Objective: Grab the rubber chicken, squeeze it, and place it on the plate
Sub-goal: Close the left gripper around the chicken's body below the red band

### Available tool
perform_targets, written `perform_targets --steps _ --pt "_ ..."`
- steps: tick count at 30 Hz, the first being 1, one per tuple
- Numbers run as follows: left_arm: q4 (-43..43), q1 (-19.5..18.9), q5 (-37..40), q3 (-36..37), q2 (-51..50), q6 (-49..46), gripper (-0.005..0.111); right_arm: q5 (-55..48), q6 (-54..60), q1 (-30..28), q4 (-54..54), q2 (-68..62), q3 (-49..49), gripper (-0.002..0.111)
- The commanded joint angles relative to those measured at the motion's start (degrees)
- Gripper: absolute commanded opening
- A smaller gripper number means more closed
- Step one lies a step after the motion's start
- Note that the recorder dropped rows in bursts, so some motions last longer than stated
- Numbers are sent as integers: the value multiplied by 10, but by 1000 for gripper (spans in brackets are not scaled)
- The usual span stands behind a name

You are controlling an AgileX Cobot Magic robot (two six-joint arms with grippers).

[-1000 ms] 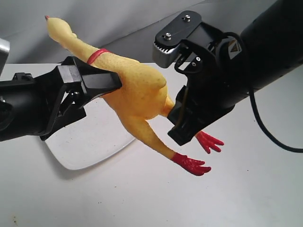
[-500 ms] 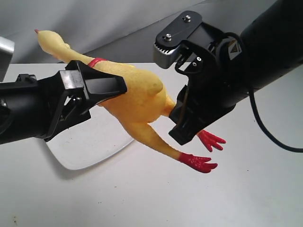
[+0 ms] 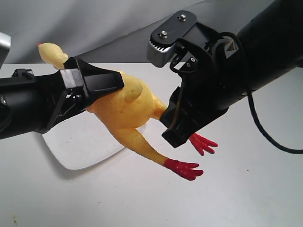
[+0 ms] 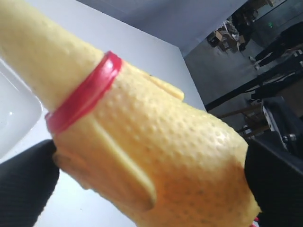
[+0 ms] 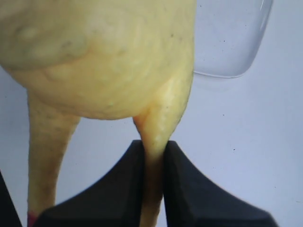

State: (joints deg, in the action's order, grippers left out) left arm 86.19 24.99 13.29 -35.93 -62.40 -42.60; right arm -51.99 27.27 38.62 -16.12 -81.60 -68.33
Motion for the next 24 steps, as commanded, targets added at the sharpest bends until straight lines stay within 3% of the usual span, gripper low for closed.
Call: perform_targets --steps 1,10,24 --pt "-6 3 -13 -2 -3 -29 104 18 10 3 -23 4 -5 0" --pt "47 3 -13 -2 -3 -25 104 17 10 3 -21 4 -5 0" --pt "49 3 -9 -2 -3 -25 104 17 10 3 -18 4 -5 0"
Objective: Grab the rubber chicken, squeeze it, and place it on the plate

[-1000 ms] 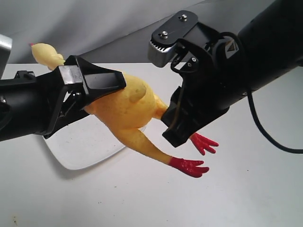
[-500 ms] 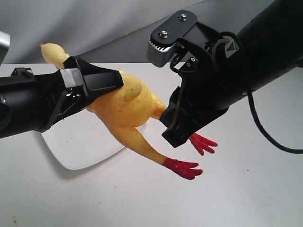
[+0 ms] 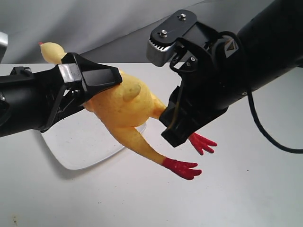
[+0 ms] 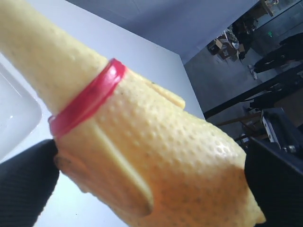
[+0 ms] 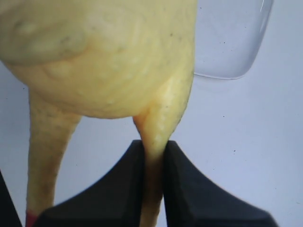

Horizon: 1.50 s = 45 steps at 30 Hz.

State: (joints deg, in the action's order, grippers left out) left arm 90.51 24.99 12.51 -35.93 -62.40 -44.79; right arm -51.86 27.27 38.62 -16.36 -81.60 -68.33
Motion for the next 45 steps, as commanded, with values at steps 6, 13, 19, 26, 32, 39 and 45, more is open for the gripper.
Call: perform_targets --steps 6,13,19,26,32,39,45 --pt "6 3 10 -2 -10 -2 104 14 10 3 -16 4 -5 0" --pt "23 3 29 -3 -76 7 9 13 10 3 -16 4 -5 0" --pt "22 3 18 -4 -82 -67 2 12 14 3 -16 4 -5 0" --pt "94 3 84 -5 -82 -241 0 69 85 3 -23 23 -5 0" --pt "94 3 103 -14 -82 -260 0 45 85 3 -30 33 0 0" --pt "94 3 102 -14 -82 -271 1 58 146 3 -95 34 29 0" --pt "94 3 108 -14 -82 -270 55 66 146 3 -97 34 29 0"
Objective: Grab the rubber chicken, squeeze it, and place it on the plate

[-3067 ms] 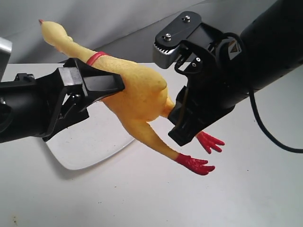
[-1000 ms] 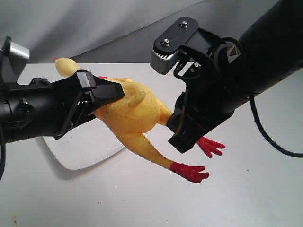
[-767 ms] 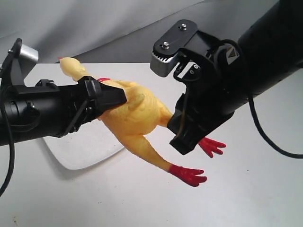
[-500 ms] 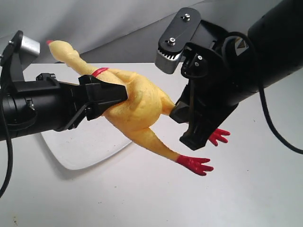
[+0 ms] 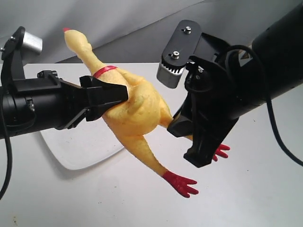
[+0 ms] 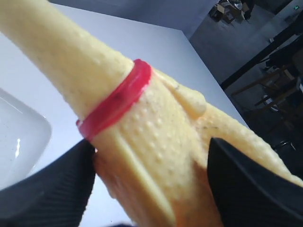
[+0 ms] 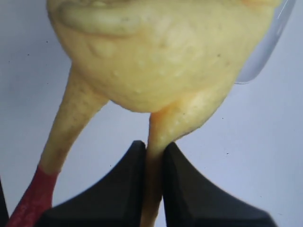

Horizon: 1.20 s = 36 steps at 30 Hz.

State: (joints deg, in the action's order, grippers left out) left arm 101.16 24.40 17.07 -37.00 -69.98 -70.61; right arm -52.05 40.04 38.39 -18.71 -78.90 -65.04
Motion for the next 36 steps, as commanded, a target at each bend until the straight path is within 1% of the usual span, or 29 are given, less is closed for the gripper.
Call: perform_targets --steps 1,2,3,5,6,13,16,18,20,25,30,36 --pt "-12 9 63 -3 -7 -6 68 68 19 5 -73 7 -4 0" --pt "-12 9 63 -3 -7 2 79 68 19 5 -74 7 -4 0" --pt "-12 9 64 -3 -7 3 93 68 19 5 -74 7 -4 0" --pt "-12 9 68 -3 -7 3 104 68 17 5 -74 7 -4 0" --pt "-12 9 69 -3 -7 3 105 68 17 5 -74 7 -4 0" --pt "-12 9 81 -3 -7 0 104 68 17 5 -74 7 -4 0" --pt "-12 9 125 -3 -7 1 104 80 14 5 -74 7 -4 0" --pt "-12 9 167 -3 -7 6 104 107 2 5 -71 7 1 0" --pt "-12 9 190 -3 -7 6 104 140 -2 3 -67 14 15 0" --pt "-12 9 187 -3 2 12 104 202 -6 3 -52 53 68 0" --pt "-12 9 189 -3 19 10 104 267 -55 3 -48 85 100 0" --pt "-12 9 191 -3 28 1 104 268 -79 3 -39 93 100 0"
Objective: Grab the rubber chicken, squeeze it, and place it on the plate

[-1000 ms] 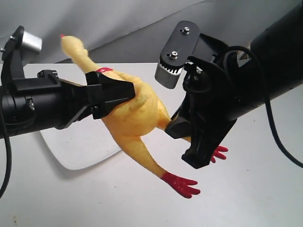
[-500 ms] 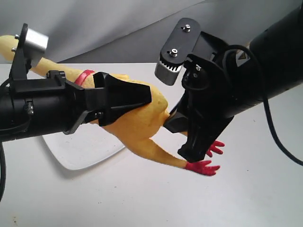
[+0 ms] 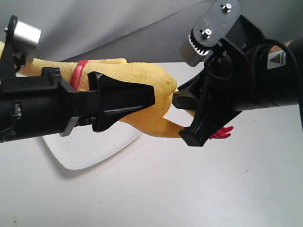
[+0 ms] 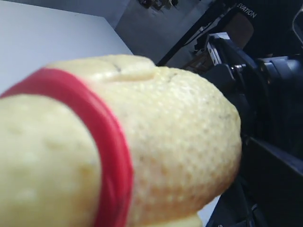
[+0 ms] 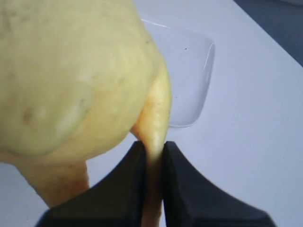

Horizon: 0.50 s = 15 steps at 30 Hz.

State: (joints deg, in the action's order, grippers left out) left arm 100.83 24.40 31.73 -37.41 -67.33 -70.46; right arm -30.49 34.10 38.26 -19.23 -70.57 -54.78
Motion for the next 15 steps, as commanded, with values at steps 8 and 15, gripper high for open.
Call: perform_targets --steps 8,15 --pt "-11 9 42 1 1 -1 104 27 -124 4 86 9 -3 0" --pt "-25 9 -7 1 0 17 91 21 -123 4 82 9 -3 0"
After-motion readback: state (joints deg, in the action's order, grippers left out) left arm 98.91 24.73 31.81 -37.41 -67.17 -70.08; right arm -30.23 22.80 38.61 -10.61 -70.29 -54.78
